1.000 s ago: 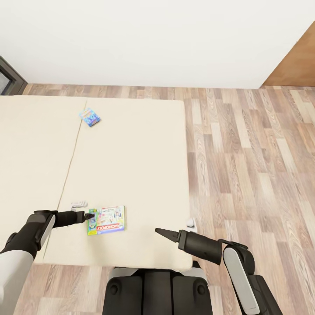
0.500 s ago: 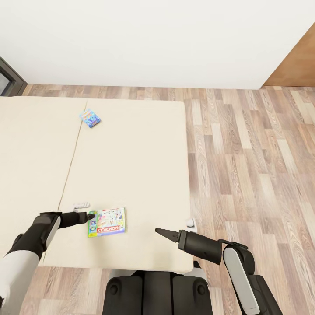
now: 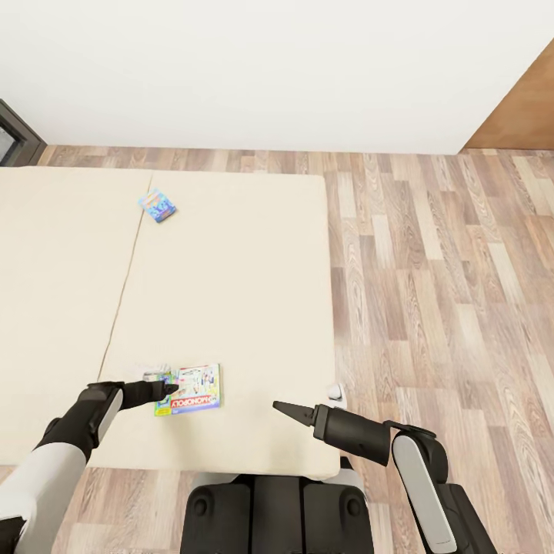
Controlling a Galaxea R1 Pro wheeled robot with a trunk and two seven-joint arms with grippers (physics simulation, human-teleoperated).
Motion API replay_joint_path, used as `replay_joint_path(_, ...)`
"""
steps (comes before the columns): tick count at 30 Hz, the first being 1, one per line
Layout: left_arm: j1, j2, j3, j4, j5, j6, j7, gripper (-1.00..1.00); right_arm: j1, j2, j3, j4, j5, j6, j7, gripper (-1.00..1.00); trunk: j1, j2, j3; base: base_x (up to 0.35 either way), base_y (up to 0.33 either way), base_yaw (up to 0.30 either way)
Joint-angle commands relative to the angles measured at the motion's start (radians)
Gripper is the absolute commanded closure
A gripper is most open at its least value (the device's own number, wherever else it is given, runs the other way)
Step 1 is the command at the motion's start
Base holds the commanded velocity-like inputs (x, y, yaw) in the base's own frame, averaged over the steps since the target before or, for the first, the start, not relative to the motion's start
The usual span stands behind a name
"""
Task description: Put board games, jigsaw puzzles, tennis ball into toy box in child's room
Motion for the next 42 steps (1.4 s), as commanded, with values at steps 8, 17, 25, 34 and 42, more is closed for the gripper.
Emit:
replay_joint_path(8, 0.0, -0.001, 0.006, 0.001, -0.002, 0.0, -0.015, -1.0, 0.0, 0.001, -0.001, 0.0, 0.003, 0.004, 0.005, -1.0, 0.0, -0.002, -0.013, 0.0, 0.0, 0.0)
replay_joint_path(17, 0.0, -0.002, 0.006, 0.001, -0.001, 0.0, -0.019, -1.0, 0.0, 0.001, -0.001, 0.0, 0.003, 0.004, 0.006, -1.0, 0.0, -0.002, -0.018, 0.0, 0.0, 0.0)
replay_joint_path(25, 0.0, -0.002, 0.007, 0.001, -0.001, -0.001, -0.02, -1.0, 0.0, 0.001, -0.001, 0.0, 0.003, 0.005, 0.006, -1.0, 0.0, -0.002, -0.018, 0.0, 0.0, 0.0)
replay_joint_path(34, 0.0, -0.003, 0.006, 0.001, 0.036, -0.021, -0.02, -1.0, 0.0, 0.001, -0.001, 0.0, 0.003, 0.005, 0.005, -1.0, 0.0, -0.002, -0.024, 0.0, 0.0, 0.0)
replay_joint_path(42, 0.0, -0.003, 0.006, 0.001, 0.05, -0.048, -0.02, -1.0, 0.0, 0.001, -0.001, 0.0, 0.003, 0.004, 0.008, -1.0, 0.0, -0.002, -0.03, 0.0, 0.0, 0.0)
